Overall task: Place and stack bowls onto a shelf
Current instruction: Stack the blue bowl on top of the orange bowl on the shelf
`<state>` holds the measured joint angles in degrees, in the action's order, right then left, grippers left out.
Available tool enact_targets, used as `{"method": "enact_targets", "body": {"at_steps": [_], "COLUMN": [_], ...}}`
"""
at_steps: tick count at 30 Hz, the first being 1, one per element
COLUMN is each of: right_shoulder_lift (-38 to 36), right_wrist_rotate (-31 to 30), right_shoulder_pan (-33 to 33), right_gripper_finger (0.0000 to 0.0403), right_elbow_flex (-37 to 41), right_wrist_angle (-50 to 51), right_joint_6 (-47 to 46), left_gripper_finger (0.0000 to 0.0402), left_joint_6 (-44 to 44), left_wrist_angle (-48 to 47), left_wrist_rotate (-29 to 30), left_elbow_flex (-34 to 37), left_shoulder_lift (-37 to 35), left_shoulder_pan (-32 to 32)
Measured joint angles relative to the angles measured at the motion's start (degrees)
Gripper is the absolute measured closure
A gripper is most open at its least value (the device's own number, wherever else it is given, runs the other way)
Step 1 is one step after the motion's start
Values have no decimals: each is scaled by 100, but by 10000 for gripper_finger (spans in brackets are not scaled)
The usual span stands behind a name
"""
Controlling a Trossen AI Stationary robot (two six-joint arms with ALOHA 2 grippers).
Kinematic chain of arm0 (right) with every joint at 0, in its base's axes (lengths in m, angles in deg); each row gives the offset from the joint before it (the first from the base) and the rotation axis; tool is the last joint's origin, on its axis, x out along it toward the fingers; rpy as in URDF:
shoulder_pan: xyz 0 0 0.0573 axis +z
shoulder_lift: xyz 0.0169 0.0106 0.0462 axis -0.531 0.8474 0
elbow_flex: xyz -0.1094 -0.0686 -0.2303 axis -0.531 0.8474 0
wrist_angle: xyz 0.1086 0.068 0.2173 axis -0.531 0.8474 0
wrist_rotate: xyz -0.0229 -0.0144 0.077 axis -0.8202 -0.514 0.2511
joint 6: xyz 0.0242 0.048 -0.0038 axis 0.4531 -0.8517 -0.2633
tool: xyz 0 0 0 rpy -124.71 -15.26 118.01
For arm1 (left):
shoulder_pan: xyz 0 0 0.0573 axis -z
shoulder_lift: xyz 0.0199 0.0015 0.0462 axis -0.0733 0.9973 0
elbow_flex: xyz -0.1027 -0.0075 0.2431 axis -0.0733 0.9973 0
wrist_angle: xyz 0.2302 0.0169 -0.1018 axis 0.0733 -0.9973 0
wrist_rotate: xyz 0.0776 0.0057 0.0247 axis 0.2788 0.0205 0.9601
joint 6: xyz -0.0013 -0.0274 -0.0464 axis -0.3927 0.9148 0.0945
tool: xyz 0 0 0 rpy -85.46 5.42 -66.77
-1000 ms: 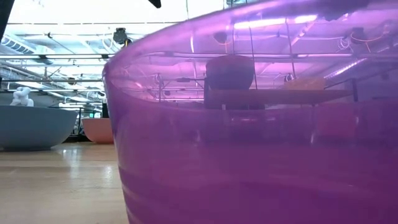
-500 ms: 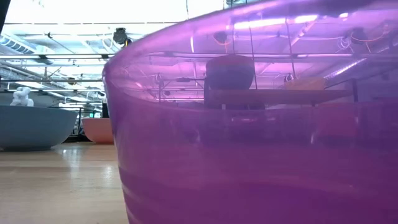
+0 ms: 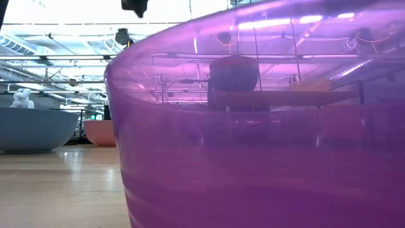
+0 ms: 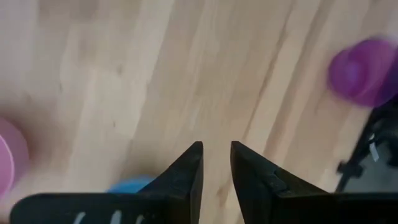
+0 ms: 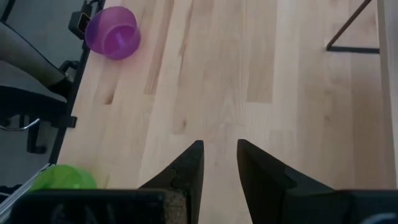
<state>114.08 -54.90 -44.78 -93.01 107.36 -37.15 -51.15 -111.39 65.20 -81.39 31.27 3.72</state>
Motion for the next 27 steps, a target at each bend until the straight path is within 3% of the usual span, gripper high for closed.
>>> {"method": "enact_targets", "body": {"at_steps": [3, 9, 27], "right_shoulder_lift": [4, 2, 2], "right_wrist_rotate": [-1, -1, -5], "right_shoulder_pan": [24, 24, 24], "right_gripper_finger": [314, 314, 314], "right_elbow_flex": [0, 0, 0], "right_wrist_angle": [-36, -171, -285], "right_joint_6": [0, 0, 0], "left_gripper_finger": [314, 314, 314], "left_joint_6": [326, 1794, 4034], "left_wrist_angle": [7, 6, 0], "left_wrist_rotate": [-8, -9, -52], "left_elbow_flex": [541, 1469, 3373], "left_shoulder_lift": [0, -2, -22], "left_shoulder_pan": [29, 25, 25]}}
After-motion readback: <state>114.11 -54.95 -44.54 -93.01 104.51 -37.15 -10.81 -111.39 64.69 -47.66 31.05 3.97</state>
